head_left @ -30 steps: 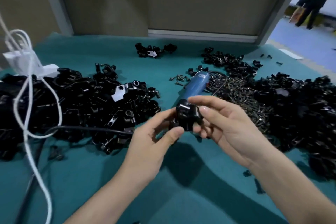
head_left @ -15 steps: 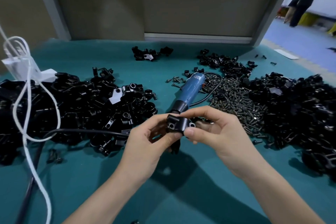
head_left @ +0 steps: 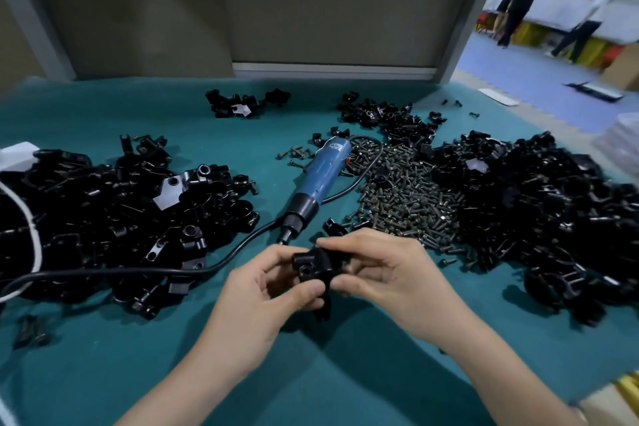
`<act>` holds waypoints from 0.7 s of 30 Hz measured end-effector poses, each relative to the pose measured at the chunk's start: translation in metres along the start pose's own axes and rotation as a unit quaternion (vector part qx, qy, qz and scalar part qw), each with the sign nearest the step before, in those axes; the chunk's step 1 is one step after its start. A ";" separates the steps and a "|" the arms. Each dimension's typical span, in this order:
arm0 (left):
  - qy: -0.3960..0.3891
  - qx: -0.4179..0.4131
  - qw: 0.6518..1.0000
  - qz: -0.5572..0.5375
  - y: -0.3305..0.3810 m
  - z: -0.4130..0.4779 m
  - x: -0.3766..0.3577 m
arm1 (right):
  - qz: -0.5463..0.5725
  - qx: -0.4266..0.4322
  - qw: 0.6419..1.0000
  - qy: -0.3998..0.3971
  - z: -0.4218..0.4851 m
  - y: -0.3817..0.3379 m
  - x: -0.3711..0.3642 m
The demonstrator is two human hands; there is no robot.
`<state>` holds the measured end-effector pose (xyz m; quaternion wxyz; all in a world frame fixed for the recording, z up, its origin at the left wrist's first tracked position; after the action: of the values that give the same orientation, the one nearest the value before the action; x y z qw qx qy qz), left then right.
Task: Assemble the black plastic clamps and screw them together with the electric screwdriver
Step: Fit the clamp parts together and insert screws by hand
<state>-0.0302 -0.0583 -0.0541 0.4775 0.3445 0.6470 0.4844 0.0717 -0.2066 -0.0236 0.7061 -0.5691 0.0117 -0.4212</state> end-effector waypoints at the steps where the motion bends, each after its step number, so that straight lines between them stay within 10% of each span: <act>1: -0.005 0.004 1.000 0.005 0.000 0.000 0.000 | 0.000 -0.003 1.000 -0.001 -0.001 0.000 0.001; 21: 0.020 -0.023 0.992 0.119 -0.002 0.001 0.005 | -0.065 -0.022 0.997 0.021 -0.004 -0.017 0.028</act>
<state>-0.0303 -0.0544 -0.0577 0.4117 0.3979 0.5993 0.5594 0.0782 -0.2268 0.0022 0.6645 -0.5748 -0.0010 -0.4776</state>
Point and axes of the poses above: each hand's wrist, its own z-axis towards the middle knuckle, its own x-axis out of the back of the hand, y = z × x, the point moved 1 cm from there along z, towards the middle knuckle, and after that the axes turned 8 degrees about x, right-handed, at the moved point
